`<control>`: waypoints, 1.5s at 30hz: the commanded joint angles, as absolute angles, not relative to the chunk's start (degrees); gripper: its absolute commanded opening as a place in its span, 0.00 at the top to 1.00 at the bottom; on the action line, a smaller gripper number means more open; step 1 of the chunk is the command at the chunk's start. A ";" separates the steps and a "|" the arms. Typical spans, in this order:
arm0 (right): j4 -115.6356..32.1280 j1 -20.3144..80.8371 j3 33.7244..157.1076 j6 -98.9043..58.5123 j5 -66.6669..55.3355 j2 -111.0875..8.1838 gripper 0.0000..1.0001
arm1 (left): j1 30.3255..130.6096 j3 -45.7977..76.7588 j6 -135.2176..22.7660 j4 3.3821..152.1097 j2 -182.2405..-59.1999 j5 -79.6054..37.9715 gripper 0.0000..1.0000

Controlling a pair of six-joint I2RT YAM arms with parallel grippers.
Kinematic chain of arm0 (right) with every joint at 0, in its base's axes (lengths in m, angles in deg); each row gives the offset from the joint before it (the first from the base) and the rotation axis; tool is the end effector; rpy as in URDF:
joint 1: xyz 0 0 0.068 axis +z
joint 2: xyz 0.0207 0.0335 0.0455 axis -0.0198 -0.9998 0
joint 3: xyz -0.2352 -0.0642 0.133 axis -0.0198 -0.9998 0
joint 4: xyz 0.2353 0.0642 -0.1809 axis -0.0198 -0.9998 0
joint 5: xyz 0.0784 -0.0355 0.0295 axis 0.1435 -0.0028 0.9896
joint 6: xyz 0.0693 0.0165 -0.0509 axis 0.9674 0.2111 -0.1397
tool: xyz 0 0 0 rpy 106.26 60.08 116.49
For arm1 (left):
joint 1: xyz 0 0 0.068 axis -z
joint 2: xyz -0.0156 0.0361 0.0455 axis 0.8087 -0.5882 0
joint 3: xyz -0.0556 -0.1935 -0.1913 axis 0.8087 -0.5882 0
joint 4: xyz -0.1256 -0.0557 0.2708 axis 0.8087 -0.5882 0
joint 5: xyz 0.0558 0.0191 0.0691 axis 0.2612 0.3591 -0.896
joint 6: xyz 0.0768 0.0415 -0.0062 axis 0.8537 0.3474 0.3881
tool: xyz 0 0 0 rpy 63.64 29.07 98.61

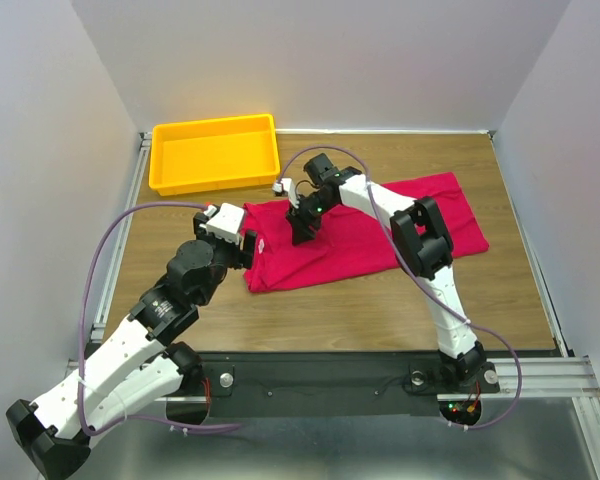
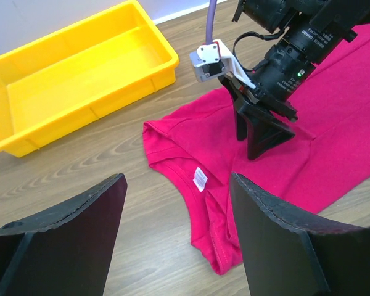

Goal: Fold and stack the t-shirts
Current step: Fold the tshirt

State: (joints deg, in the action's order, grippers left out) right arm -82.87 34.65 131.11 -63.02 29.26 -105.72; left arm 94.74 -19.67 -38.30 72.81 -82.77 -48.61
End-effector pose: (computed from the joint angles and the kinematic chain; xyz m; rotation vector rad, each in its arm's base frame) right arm 0.4332 0.3499 0.1199 -1.6240 1.9666 0.9780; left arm 0.2011 -0.1393 0.3265 0.4027 1.5772 -0.1849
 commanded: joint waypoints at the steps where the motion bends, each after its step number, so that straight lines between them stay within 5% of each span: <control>1: -82.29 35.59 132.90 -61.82 28.36 -105.81 0.46 | 94.57 -18.98 -40.51 75.38 -81.79 -49.03 0.21; 8: -82.38 35.94 132.81 -61.11 29.32 -104.67 0.76 | 94.57 -19.25 -42.80 75.38 -81.88 -48.68 0.21; 12: -82.38 35.94 132.81 -60.59 29.15 -103.00 0.82 | 94.57 -19.07 -44.47 75.29 -82.23 -48.50 0.21; 23: -82.29 35.94 133.43 -58.56 29.06 -99.40 0.92 | 94.40 -18.81 -52.19 76.61 -83.90 -48.06 0.21; 32: -82.29 35.06 132.20 -55.84 27.48 -96.32 0.99 | 91.24 -19.07 -73.71 74.15 -88.91 -46.48 0.25; 45: -77.11 28.38 121.83 -47.41 23.87 -89.12 0.99 | 83.41 -27.94 -85.69 79.94 -89.61 -35.50 0.27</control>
State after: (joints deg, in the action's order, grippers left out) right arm -80.97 29.67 124.33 -51.02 25.61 -93.07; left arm 84.75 -26.89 -82.69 74.78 -89.83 -38.73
